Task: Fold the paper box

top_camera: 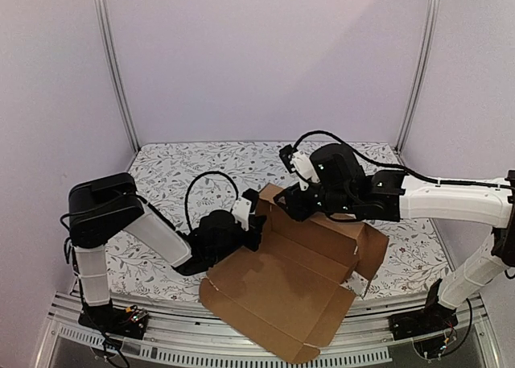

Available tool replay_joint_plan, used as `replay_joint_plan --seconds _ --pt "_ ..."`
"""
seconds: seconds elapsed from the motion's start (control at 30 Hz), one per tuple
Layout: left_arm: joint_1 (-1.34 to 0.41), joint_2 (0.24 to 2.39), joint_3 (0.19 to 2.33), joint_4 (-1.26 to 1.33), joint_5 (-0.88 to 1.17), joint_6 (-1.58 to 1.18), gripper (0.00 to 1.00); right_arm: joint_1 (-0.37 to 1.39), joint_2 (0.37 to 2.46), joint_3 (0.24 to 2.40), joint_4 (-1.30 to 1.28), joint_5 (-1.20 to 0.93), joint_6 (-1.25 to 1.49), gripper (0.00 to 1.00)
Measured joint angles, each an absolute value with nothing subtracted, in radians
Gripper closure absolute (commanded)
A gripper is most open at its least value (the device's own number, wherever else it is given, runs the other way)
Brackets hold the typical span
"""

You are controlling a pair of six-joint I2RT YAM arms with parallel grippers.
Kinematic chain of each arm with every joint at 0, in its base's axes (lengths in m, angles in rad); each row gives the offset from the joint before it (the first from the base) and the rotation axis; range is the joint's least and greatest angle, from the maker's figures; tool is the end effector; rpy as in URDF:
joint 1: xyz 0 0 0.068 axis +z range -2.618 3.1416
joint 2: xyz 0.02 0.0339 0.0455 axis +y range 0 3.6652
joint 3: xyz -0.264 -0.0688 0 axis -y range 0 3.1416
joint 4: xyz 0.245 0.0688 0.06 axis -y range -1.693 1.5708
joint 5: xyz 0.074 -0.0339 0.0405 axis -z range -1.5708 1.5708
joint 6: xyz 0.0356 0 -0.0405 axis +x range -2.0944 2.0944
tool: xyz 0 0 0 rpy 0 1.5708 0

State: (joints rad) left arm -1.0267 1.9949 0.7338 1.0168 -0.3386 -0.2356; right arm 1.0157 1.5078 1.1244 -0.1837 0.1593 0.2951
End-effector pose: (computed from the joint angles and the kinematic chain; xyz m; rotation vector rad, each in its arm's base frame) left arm 0.1990 -0.3060 0.1130 0.4781 1.7775 -0.5894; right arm 0.1867 0.2903 0.2823 -0.6816 2.0811 0.5932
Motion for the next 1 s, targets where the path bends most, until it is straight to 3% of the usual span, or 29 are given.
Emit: replay_joint_plan --seconds 0.27,0.37,0.47,0.53,0.57,1.0 --pt "-1.026 1.879 0.686 0.892 -0.509 -0.246 1.0 1.016 1.348 1.124 -0.321 0.262 0.241 0.53" --pt "-1.026 1.818 0.674 0.822 -0.582 -0.269 1.0 1.015 1.274 1.124 -0.376 0.318 0.222 0.57" --pt "-1.026 1.768 0.671 0.737 -0.657 -0.309 1.0 1.015 1.201 1.107 -0.413 0.383 0.202 0.75" --pt "-1.026 1.744 0.671 0.673 -0.701 -0.349 1.0 1.013 1.163 1.079 -0.434 0.421 0.207 0.95" --pt "-1.026 1.735 0.671 0.643 -0.718 -0.368 1.0 1.011 1.148 1.065 -0.443 0.438 0.207 1.0" --pt "-1.074 1.715 0.726 0.288 -0.867 -0.667 1.0 0.972 1.212 0.98 -0.466 0.514 0.251 1.0"
